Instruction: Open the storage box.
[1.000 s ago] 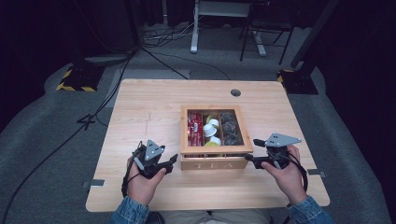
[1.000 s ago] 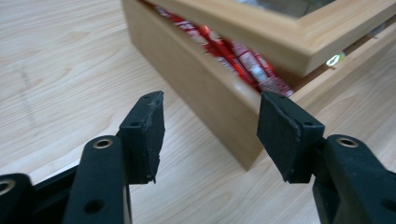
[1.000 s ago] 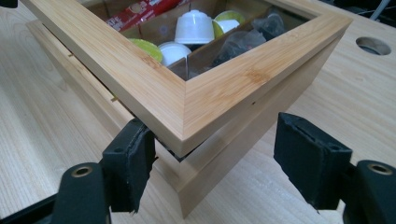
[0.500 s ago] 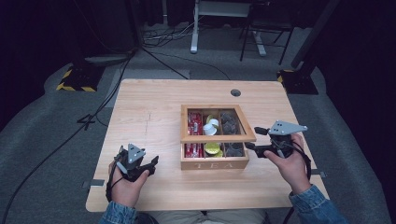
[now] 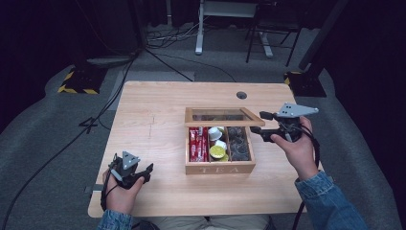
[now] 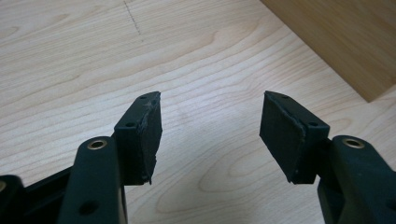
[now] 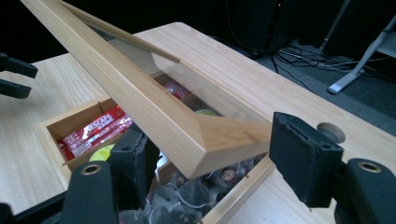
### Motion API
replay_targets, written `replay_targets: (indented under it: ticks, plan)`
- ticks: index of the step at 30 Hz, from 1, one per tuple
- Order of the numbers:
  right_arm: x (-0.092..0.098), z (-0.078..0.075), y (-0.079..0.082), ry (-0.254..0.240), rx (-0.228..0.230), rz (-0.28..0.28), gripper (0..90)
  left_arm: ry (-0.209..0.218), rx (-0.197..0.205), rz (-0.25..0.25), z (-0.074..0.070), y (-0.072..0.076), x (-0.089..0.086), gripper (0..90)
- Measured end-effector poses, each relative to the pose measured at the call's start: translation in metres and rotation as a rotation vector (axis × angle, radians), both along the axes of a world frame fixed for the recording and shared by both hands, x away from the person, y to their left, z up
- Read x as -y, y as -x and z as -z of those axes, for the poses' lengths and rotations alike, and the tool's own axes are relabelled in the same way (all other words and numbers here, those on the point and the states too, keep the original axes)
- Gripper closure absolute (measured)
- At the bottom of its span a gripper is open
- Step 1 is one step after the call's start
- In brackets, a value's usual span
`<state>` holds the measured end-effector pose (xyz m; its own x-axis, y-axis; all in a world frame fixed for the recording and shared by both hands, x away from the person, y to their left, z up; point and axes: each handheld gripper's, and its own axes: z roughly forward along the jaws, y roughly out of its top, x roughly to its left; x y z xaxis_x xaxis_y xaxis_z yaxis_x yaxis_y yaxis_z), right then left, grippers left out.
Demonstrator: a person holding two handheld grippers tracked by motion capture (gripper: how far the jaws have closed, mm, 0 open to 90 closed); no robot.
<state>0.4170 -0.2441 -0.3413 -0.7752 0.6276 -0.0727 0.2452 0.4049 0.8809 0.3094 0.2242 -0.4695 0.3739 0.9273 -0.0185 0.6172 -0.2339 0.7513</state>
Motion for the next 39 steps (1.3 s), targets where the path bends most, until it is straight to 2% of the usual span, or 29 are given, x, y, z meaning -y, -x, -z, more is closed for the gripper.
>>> replay_targets:
  ticks: [9, 17, 22, 23, 24, 27, 28, 35, 39]
  plan:
    - [-0.009, -0.010, -0.019, 0.011, 0.014, -0.001, 35.1, 0.005, -0.006, -0.001, 0.003, -0.007, -0.005, 39.3]
    - [-0.014, -0.018, -0.040, -0.018, 0.032, 0.007, 37.3, 0.004, -0.010, 0.004, 0.005, -0.012, -0.007, 39.1]
    - [-0.018, -0.020, -0.059, -0.058, 0.021, 0.011, 39.9, 0.005, -0.017, 0.010, 0.006, -0.015, -0.009, 39.1]
    - [-0.018, -0.020, -0.059, -0.058, 0.021, 0.011, 39.9, 0.005, -0.017, 0.010, 0.006, -0.015, -0.009, 39.1]
    - [-0.019, -0.021, -0.069, -0.070, 0.016, 0.016, 40.6, 0.015, -0.019, 0.003, 0.007, -0.016, -0.009, 39.0]
    - [-0.021, -0.021, -0.078, -0.082, 0.014, 0.021, 42.5, 0.014, -0.024, 0.008, 0.008, -0.018, -0.009, 38.8]
    - [-0.023, -0.021, -0.087, -0.096, 0.014, 0.032, 42.7, 0.012, -0.025, 0.011, 0.008, -0.019, -0.009, 38.7]
    - [-0.026, -0.019, -0.116, -0.082, 0.016, 0.068, 44.7, 0.022, -0.039, 0.016, 0.012, -0.023, -0.011, 38.5]
    - [-0.028, -0.018, -0.125, -0.073, 0.015, 0.083, 44.7, 0.022, -0.049, 0.023, 0.015, -0.025, -0.012, 38.2]
